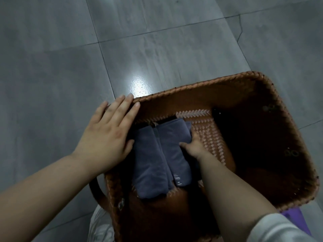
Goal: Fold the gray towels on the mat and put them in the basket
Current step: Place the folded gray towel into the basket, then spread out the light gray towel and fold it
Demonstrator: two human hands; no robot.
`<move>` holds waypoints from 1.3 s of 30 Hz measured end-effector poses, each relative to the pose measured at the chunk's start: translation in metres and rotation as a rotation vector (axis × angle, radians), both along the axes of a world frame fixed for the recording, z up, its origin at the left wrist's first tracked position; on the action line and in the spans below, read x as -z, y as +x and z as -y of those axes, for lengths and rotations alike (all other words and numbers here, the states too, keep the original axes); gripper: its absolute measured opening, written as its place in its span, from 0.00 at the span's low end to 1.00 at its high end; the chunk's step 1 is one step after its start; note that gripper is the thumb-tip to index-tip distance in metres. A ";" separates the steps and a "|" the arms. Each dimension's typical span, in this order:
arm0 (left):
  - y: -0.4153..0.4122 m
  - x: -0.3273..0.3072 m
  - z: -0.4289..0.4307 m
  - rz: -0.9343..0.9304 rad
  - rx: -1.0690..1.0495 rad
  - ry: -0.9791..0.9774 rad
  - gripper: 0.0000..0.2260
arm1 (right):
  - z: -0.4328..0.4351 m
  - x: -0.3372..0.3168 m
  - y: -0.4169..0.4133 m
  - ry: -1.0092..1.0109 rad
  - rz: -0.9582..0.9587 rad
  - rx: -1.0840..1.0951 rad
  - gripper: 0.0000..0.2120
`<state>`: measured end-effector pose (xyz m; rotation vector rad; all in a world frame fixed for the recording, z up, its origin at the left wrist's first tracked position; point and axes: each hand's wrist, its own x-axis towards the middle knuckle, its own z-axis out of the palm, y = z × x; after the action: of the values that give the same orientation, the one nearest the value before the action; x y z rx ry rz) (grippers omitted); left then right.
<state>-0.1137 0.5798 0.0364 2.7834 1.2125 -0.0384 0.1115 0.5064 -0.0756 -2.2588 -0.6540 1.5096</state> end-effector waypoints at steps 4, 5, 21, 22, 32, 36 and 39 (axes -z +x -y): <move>-0.003 0.001 0.000 0.018 0.002 -0.009 0.32 | -0.002 0.005 -0.010 0.002 0.057 -0.108 0.37; -0.003 0.001 0.000 0.023 0.001 -0.011 0.32 | -0.001 0.003 -0.014 -0.007 0.137 -0.114 0.38; -0.029 -0.043 -0.003 -0.065 0.304 0.024 0.20 | 0.031 -0.108 -0.006 0.058 0.827 -0.460 0.22; -0.031 -0.054 -0.004 -0.064 0.354 0.006 0.15 | 0.040 -0.120 -0.004 0.168 0.920 -0.415 0.23; 0.066 -0.088 0.060 -0.018 0.869 -0.053 0.15 | 0.225 -0.157 0.015 0.153 1.174 0.068 0.19; 0.096 -0.077 0.117 -0.020 1.067 -0.112 0.18 | 0.337 -0.131 -0.002 -0.213 0.904 0.064 0.21; 0.126 -0.062 0.154 -0.013 1.063 -0.025 0.22 | 0.384 -0.107 -0.012 -0.415 0.767 0.150 0.27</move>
<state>0.0126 0.4258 0.0981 3.0214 -0.3660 -0.1463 0.0996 0.1220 0.0319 -3.1446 -0.3504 0.7121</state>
